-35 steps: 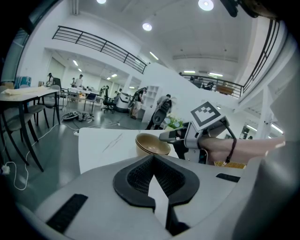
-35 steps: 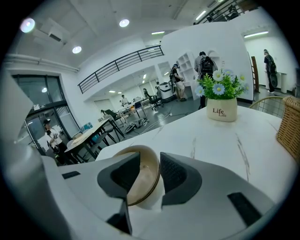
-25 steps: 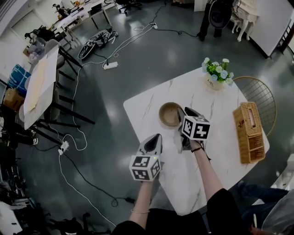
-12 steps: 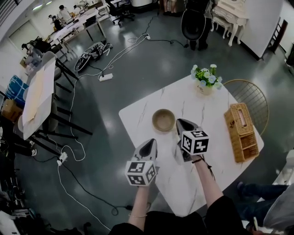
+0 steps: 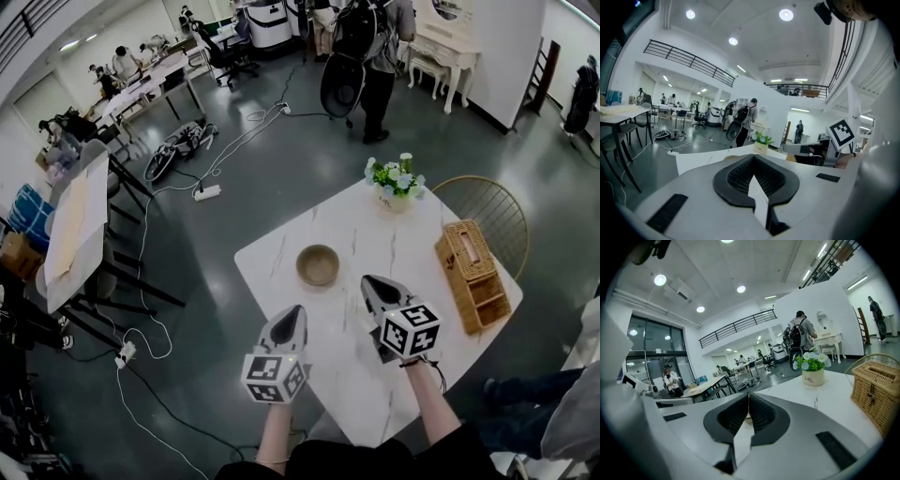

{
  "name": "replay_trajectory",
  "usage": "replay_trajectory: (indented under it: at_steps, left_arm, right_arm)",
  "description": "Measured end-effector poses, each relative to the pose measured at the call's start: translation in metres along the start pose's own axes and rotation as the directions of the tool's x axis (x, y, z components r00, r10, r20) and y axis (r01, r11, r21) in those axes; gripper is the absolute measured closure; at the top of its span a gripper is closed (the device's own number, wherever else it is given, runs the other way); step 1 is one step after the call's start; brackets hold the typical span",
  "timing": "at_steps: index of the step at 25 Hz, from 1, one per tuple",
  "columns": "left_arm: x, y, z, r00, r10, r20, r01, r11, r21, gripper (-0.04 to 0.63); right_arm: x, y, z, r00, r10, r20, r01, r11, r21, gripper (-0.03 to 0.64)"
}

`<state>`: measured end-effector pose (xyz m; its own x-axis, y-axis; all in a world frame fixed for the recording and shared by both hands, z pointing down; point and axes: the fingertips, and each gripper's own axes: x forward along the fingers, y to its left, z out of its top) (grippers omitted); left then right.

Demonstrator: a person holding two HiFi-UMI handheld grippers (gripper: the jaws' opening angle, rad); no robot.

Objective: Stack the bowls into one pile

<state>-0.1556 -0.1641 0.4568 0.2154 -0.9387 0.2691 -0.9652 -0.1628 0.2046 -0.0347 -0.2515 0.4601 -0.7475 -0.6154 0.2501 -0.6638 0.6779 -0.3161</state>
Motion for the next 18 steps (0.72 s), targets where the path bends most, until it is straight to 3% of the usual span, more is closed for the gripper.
replay_trajectory:
  at_steps: [9, 18]
  left_arm:
    - [-0.030, -0.038, 0.040, 0.994, -0.057, 0.099, 0.049, 0.996, 0.075, 0.581]
    - [-0.052, -0.064, 0.077, 0.976, -0.092, 0.196, 0.065, 0.988, 0.140, 0.581]
  right_arm:
    - [-0.084, -0.003, 0.026, 0.992, -0.035, 0.121, 0.036, 0.999, -0.002, 0.601]
    - [-0.155, -0.018, 0.074, 0.959, -0.106, 0.261, 0.138, 0.985, -0.106, 0.603]
